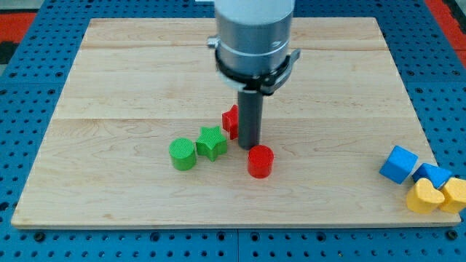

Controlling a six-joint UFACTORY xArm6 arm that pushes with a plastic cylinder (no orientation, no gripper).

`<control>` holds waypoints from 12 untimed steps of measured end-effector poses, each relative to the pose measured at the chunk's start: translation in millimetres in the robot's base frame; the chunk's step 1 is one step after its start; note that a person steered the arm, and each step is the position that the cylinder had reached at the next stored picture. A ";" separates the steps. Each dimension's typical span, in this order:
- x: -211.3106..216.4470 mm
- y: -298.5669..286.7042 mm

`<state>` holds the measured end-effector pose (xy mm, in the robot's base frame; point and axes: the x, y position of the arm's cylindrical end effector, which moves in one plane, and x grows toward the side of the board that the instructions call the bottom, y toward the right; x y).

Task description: Move your arm towards the green circle

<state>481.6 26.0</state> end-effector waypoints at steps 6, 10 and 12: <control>-177.4 46.7; -230.7 -113.9; -171.4 -101.5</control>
<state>310.2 -75.5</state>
